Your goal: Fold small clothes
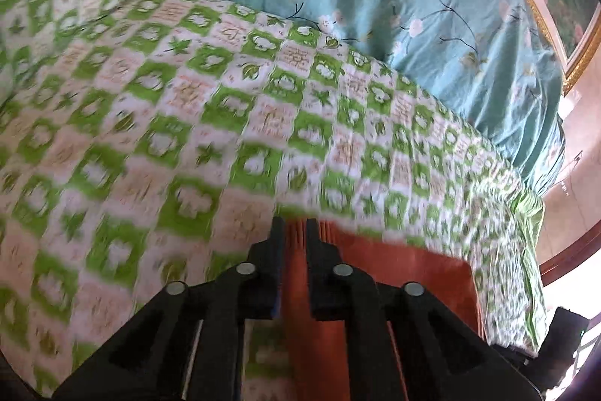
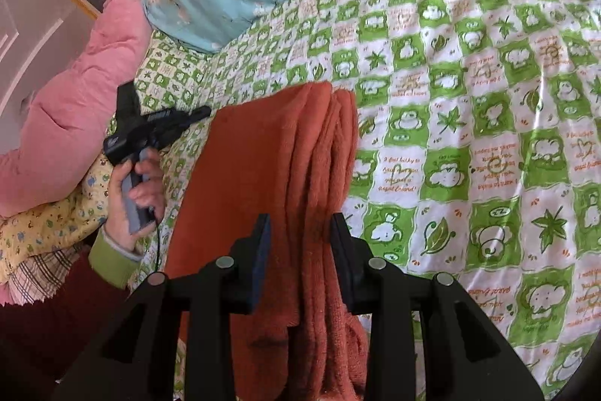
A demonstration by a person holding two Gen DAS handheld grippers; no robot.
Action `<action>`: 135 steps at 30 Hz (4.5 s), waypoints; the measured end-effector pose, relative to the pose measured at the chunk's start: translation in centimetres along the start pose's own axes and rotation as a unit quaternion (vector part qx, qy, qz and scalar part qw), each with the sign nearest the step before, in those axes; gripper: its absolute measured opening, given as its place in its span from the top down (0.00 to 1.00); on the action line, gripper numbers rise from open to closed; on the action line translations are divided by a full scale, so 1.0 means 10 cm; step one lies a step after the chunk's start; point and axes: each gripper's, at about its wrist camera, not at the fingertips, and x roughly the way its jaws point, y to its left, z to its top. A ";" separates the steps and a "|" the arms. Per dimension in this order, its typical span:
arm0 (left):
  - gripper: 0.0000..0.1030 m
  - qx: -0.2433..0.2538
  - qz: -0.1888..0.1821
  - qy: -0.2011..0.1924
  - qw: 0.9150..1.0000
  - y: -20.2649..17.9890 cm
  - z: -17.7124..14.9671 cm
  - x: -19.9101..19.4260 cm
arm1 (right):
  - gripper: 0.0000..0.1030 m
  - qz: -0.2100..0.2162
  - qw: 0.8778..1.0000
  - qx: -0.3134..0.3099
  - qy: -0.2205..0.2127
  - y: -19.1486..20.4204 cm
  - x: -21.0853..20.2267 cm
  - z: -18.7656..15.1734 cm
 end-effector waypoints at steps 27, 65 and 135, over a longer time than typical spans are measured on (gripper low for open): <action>0.35 0.014 0.047 0.075 0.996 -0.48 -1.67 -0.53 | 0.92 -0.035 0.999 -0.021 0.022 -0.06 0.24 0.20; 0.65 0.049 0.015 0.117 0.992 -0.79 -2.43 -0.95 | 0.96 -0.051 0.995 -0.089 0.003 0.21 -0.57 -0.50; 0.74 0.075 -0.031 0.049 0.995 -0.96 -1.93 -1.11 | 0.75 -0.004 1.000 -0.018 -0.025 0.22 -0.29 -0.23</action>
